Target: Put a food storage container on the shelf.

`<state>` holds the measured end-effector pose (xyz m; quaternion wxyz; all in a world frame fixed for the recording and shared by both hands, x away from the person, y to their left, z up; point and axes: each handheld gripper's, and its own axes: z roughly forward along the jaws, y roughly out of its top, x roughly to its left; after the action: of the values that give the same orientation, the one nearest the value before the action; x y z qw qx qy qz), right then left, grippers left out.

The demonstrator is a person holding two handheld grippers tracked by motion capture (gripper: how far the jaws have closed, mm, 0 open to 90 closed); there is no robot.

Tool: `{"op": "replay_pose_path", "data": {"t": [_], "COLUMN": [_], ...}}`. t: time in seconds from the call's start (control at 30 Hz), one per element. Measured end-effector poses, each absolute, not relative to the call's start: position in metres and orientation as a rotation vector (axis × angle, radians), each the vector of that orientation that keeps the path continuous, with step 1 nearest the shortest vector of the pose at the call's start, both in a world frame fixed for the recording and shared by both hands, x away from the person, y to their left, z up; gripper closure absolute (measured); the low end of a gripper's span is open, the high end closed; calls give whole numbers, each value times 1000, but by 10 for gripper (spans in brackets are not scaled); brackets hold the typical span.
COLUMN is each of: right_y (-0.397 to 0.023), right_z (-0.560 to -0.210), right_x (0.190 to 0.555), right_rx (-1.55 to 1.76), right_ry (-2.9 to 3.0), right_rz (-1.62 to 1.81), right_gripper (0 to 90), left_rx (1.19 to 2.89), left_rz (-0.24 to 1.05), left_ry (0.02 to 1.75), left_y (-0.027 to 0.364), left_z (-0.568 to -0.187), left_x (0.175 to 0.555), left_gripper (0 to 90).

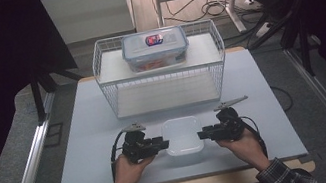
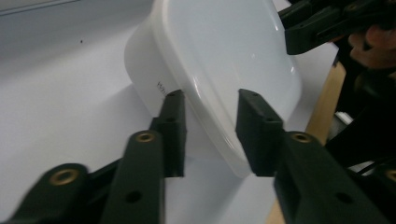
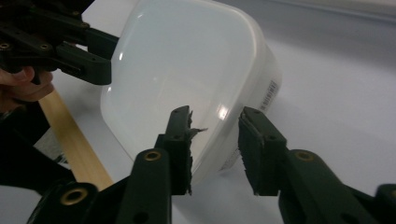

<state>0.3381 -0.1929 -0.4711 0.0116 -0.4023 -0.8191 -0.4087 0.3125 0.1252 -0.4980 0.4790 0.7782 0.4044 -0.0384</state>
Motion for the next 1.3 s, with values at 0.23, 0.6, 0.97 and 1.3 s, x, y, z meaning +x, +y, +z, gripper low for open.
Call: {"op": "replay_pose_path", "data": {"t": [0.23,0.6,0.97,1.3], "right_y": [-197,-195,-189,-181], "right_z": [-469,-465,-447,-427], "right_x": [336,332,331,335], "right_rx": [-1304,-1237,-1137,-1100], "right_ry": [-2558,-2623,-2645,-2666], "right_rz": [-1335,-1485,-1634,-1716], "right_gripper": [776,781,787,787], "left_rx": [1878,1852,1827,1803], "left_rz": [-51,72,175,260], "left_ry": [1004,986,968,931], "left_y": [123,124,130,139], "left_z": [-498,-487,-467,-442], "left_x": [308,305,301,304], "left_gripper": [802,803,798,797]}}
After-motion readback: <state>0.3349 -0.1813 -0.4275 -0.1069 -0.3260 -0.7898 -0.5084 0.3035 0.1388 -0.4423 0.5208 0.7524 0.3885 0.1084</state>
